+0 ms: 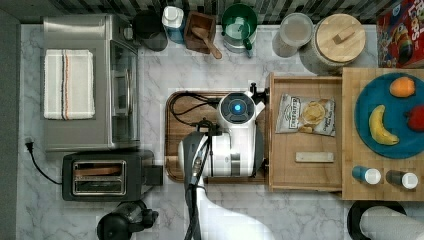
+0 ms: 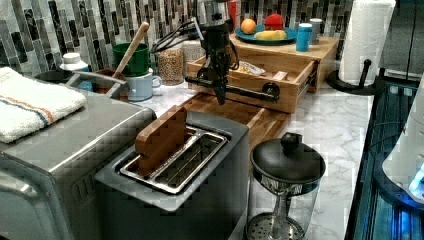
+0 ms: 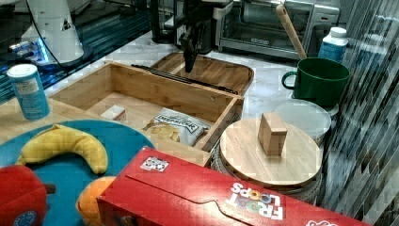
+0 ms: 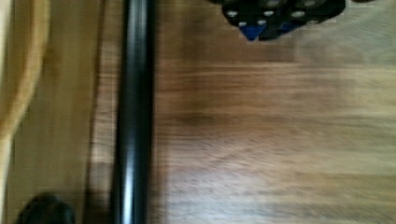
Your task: Close the drawer.
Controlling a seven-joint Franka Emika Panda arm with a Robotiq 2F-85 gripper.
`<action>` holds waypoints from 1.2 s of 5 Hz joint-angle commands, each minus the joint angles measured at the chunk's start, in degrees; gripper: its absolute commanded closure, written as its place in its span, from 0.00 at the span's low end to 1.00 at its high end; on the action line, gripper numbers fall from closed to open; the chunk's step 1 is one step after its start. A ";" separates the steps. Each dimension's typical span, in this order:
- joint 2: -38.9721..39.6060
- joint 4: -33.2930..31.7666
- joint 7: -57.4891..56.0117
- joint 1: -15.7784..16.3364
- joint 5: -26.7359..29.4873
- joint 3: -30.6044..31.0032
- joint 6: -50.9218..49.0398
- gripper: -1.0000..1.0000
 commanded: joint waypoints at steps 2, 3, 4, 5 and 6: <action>1.70 3.28 -18.40 -5.86 -0.41 -4.35 5.32 1.00; 2.14 3.84 -21.47 -8.54 -0.66 -4.67 6.03 1.00; 2.83 6.74 -24.19 -11.40 -0.90 -6.00 3.02 1.00; 5.11 10.23 -29.55 -15.25 0.45 -7.03 1.84 1.00; 7.24 13.36 -32.78 -18.69 -0.96 -9.03 1.81 1.00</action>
